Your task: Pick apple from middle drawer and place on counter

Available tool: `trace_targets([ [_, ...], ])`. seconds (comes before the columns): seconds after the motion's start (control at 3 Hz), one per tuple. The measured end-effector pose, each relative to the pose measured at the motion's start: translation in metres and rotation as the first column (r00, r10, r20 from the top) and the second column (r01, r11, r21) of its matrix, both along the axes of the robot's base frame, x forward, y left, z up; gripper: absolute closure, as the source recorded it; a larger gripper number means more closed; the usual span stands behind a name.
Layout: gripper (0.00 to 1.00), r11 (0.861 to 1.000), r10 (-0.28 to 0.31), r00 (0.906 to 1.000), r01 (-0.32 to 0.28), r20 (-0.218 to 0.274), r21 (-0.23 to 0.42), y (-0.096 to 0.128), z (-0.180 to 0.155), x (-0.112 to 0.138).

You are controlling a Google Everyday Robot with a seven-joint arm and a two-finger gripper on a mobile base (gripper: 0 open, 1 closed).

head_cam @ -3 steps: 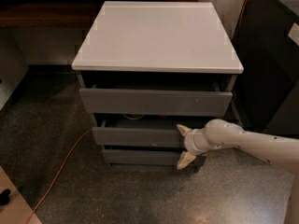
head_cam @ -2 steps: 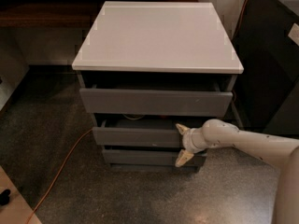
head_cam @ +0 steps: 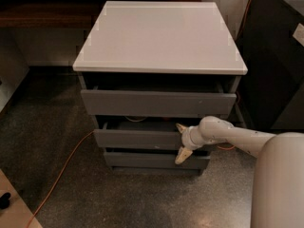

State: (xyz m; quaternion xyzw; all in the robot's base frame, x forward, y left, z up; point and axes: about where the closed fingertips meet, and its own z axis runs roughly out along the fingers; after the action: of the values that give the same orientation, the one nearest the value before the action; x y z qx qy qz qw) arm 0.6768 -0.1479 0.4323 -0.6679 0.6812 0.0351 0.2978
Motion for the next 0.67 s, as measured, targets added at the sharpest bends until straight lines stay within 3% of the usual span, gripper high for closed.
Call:
trace_targets([
  [0.33,0.10,1.000,-0.009,0.9999,0.010,-0.003,0.012,0.003,-0.009,0.015],
  [0.67,0.33,1.000,-0.014,0.9997,0.015,-0.019,0.028,0.007,-0.019,0.018],
])
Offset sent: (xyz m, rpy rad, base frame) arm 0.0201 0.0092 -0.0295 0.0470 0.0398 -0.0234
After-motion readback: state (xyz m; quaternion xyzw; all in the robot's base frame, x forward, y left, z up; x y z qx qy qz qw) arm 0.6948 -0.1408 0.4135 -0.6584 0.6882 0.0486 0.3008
